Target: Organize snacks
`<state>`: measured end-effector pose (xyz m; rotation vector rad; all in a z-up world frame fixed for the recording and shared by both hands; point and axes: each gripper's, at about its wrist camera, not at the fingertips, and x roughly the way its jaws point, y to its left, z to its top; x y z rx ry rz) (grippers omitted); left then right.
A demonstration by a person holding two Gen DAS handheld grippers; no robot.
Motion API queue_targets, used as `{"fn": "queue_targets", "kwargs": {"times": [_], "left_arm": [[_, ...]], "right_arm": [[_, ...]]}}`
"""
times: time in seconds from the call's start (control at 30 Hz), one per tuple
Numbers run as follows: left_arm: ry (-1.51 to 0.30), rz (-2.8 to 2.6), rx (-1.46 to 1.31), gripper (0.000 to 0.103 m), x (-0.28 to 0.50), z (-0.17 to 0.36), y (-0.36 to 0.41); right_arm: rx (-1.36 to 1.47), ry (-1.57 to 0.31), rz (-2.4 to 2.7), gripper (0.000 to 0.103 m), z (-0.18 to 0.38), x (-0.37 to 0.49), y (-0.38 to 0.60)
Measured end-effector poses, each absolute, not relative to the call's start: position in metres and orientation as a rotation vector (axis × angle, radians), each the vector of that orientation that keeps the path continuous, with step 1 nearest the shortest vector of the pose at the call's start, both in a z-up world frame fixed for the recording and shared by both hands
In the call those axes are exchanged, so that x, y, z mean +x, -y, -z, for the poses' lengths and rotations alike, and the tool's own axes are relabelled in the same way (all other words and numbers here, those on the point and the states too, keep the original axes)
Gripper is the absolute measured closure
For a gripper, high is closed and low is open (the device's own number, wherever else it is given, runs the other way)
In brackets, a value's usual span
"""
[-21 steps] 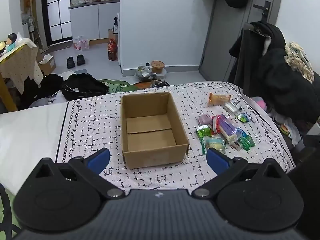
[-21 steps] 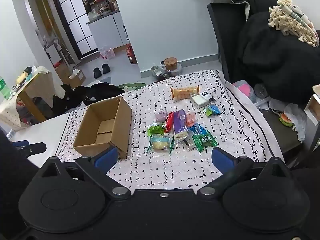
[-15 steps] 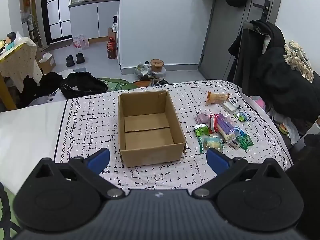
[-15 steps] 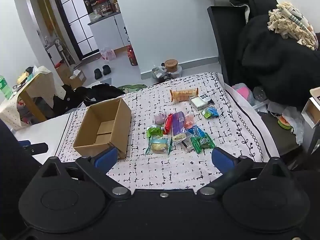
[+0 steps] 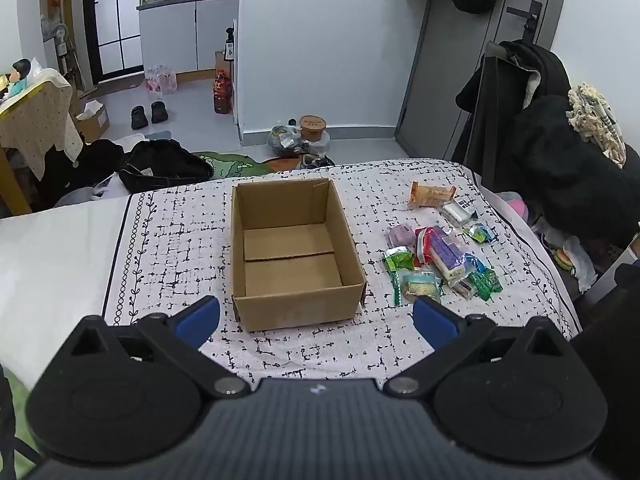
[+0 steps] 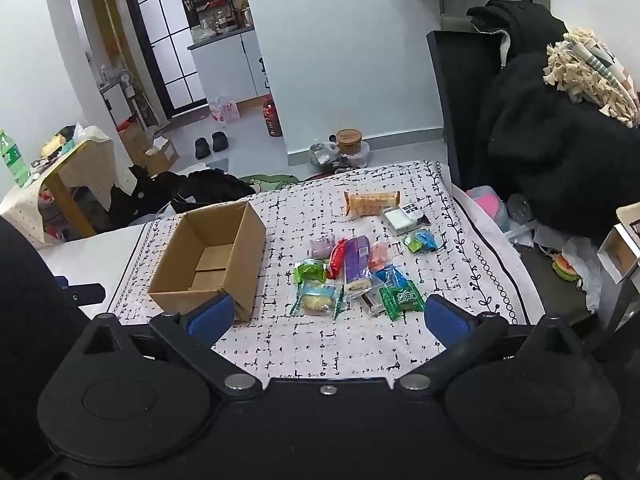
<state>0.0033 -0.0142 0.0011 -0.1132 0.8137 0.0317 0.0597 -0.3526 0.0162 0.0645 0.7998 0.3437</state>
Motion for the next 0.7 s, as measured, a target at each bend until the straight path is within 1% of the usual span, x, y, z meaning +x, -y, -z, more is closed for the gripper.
{"fn": "queue_targets", "kwargs": {"times": [0.7], "left_arm": [[-0.805,-0.031,-0.115,0.001,0.0001,-0.0012,0.0131]], "right_arm": [[0.064,-0.820,-0.330,0.001,-0.0181,0.0576,0.3439]]}}
